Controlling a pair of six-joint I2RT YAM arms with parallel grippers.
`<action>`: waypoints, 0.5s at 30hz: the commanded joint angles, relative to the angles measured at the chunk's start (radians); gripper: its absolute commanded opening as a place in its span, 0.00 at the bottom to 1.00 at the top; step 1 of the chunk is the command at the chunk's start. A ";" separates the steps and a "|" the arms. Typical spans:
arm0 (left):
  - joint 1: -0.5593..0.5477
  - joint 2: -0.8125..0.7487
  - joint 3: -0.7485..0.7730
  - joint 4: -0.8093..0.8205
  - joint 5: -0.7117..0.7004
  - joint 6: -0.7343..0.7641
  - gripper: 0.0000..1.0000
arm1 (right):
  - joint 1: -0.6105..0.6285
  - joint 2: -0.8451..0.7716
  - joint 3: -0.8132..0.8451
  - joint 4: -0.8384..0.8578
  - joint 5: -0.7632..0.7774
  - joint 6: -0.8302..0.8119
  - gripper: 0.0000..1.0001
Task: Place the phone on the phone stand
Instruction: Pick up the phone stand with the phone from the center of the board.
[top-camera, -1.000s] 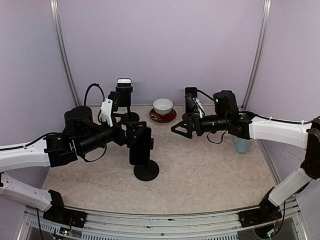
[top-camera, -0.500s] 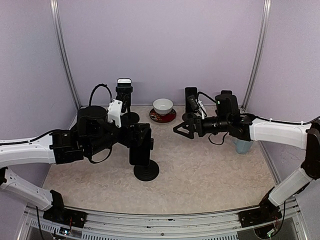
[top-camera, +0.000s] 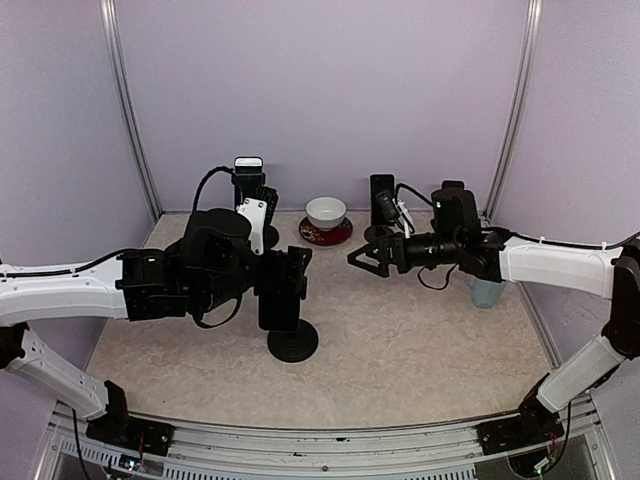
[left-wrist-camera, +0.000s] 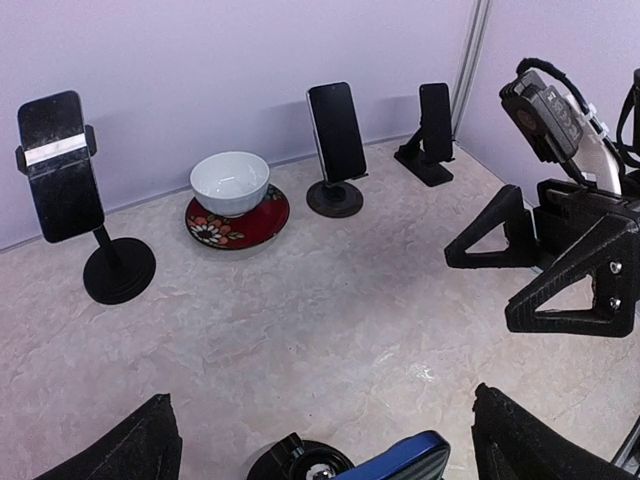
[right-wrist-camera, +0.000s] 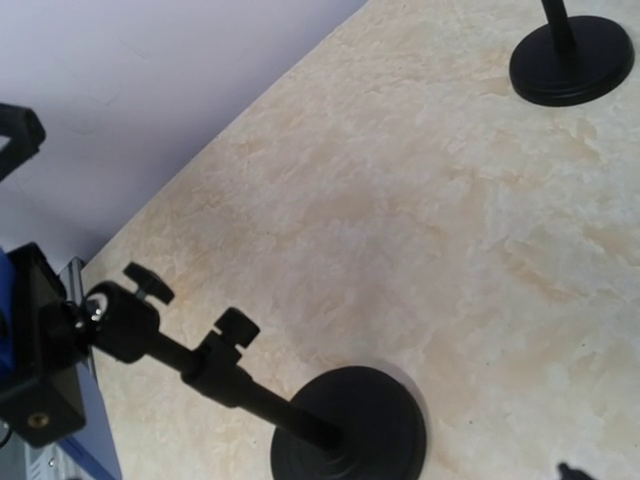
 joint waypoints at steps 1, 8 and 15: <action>-0.029 0.047 0.062 -0.096 -0.102 -0.086 0.99 | -0.012 0.007 -0.013 0.032 -0.011 0.006 1.00; -0.029 0.054 0.066 -0.133 -0.117 -0.182 0.99 | -0.012 0.012 -0.025 0.044 -0.018 0.012 1.00; -0.029 0.061 0.062 -0.133 -0.101 -0.212 0.91 | -0.013 0.013 -0.034 0.059 -0.024 0.019 1.00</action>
